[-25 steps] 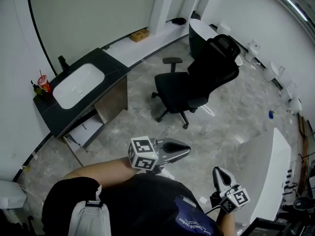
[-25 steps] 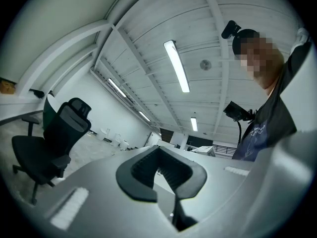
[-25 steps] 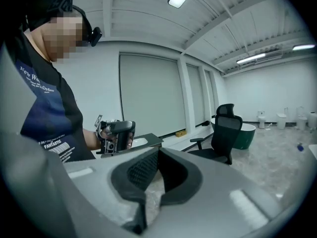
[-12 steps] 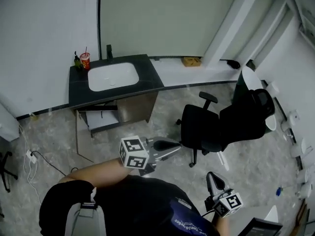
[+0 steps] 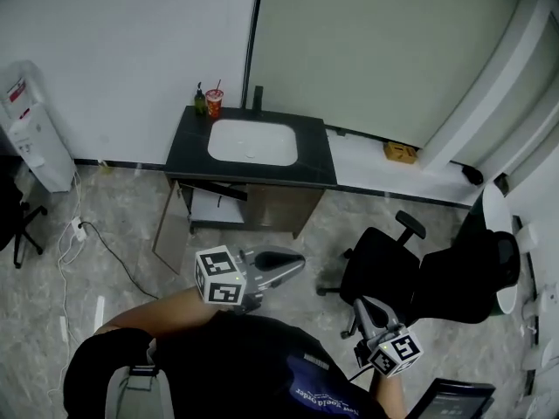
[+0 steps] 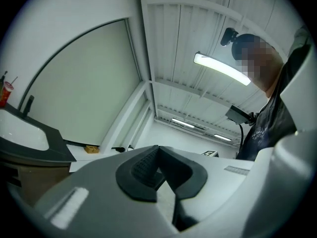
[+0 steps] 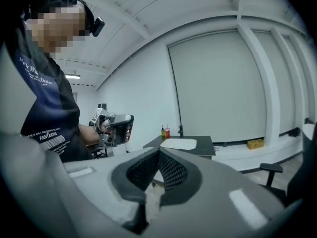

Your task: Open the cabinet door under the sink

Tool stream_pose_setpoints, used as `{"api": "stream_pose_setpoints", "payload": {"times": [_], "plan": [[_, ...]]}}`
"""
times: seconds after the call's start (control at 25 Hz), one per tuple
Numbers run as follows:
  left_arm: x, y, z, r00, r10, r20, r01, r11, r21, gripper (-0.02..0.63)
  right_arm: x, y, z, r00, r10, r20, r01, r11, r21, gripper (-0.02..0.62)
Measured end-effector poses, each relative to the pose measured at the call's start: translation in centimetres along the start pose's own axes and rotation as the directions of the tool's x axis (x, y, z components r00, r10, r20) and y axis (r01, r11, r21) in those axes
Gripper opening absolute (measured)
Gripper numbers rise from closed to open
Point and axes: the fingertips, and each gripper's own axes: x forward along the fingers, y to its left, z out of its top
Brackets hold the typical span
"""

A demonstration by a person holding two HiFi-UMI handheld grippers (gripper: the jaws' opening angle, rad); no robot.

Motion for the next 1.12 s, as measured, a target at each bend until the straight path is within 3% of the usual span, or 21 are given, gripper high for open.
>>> {"api": "stream_pose_setpoints", "payload": {"times": [0.2,0.6,0.88,1.12], "plan": [[-2.4,7.1,3.4,0.997,0.062,0.050,-0.063,0.998,0.021,0.000,9.3,-1.6,2.5,0.996,0.089,-0.021,-0.090,0.995,-0.052,0.002],[-8.3,21.8,12.1,0.983,0.151,0.108,-0.157,0.986,0.052,0.000,27.5,-3.9,8.0,0.987,0.159,-0.036,-0.162,0.980,-0.112,0.002],[-11.1,27.6,14.8,0.958,0.251,0.141,-0.262,0.963,0.063,0.000,36.5,-4.8,8.3,0.962,0.254,-0.105,-0.266,0.955,-0.130,0.002],[-10.2,31.1,15.0,0.920,0.362,0.150,-0.376,0.924,0.074,0.000,42.4,-8.6,10.4,0.930,0.358,-0.079,-0.365,0.925,-0.103,0.002]]}}
